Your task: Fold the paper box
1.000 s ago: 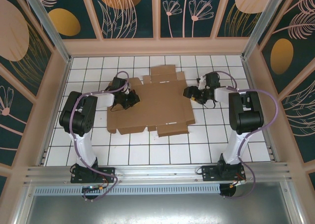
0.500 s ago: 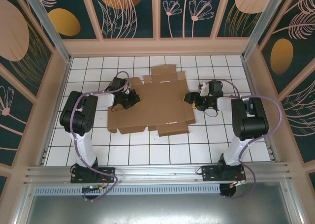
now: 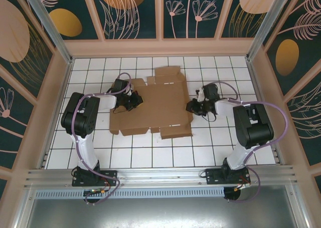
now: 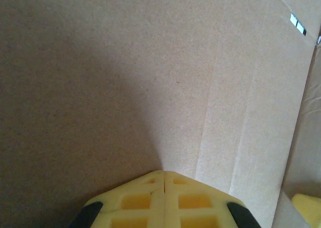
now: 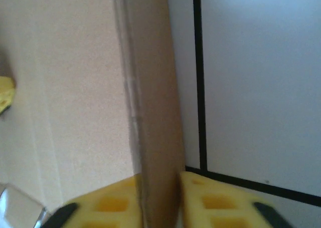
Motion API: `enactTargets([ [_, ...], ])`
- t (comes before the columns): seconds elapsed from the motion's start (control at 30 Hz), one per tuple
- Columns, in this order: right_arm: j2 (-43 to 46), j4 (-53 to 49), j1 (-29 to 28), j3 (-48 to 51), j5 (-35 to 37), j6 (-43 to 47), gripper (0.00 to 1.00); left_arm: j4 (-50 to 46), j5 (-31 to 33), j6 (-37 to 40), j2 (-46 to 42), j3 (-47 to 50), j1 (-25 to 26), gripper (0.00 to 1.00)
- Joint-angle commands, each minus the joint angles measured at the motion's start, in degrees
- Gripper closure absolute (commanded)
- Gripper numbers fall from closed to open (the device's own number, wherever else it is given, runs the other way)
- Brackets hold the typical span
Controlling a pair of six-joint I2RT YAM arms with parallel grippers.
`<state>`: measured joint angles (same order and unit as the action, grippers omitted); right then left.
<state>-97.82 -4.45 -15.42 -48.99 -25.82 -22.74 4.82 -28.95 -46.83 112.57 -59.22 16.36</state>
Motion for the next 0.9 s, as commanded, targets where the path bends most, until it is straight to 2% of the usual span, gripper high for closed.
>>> enactTargets([
  [0.0, 1.31, -10.63, -2.99, -8.10, 16.14, 3.43, 0.86, -1.17, -0.63, -1.45, 1.99, 2.05, -0.05, 1.00],
  [0.13, -1.76, -21.81, -9.95, -19.57, 36.29, 9.32, 0.92, 0.53, -2.78, -3.18, -0.55, 2.39, 0.08, 1.00],
  [0.27, -6.38, -28.76, -16.87, -29.03, 53.00, 15.79, 0.92, 1.42, -4.92, -4.49, -4.34, 1.34, 0.80, 1.00],
  [0.33, -8.84, -30.07, -19.88, -32.61, 61.24, 19.66, 0.92, 1.75, -3.95, -4.60, -8.09, 0.75, 0.88, 1.00],
  [0.4, -10.31, -30.14, -21.54, -35.10, 65.70, 22.65, 0.92, 0.10, -0.37, -3.48, -12.27, -0.61, 0.88, 1.00],
  [0.47, -10.60, -27.88, -22.94, -35.99, 67.04, 26.44, 0.92, 0.48, 1.46, -2.79, -16.54, -2.03, 0.78, 1.00],
  [0.57, -9.78, -21.59, -25.10, -34.60, 69.41, 34.26, 0.91, 3.33, 2.23, -3.82, -19.57, -4.58, 0.78, 0.78],
  [0.63, -9.50, -18.82, -25.87, -34.26, 69.94, 38.34, 0.90, 3.58, -0.47, -4.60, -17.77, -8.71, 0.78, 0.68],
  [0.73, -9.44, -16.92, -26.49, -34.92, 69.18, 42.28, 0.90, 3.84, -6.57, -6.25, -12.12, -14.96, 1.14, 0.61],
  [0.87, -8.92, -14.63, -27.08, -35.37, 68.12, 45.29, 0.89, 0.49, -6.20, -5.56, -7.36, -21.86, 1.96, 0.57],
])
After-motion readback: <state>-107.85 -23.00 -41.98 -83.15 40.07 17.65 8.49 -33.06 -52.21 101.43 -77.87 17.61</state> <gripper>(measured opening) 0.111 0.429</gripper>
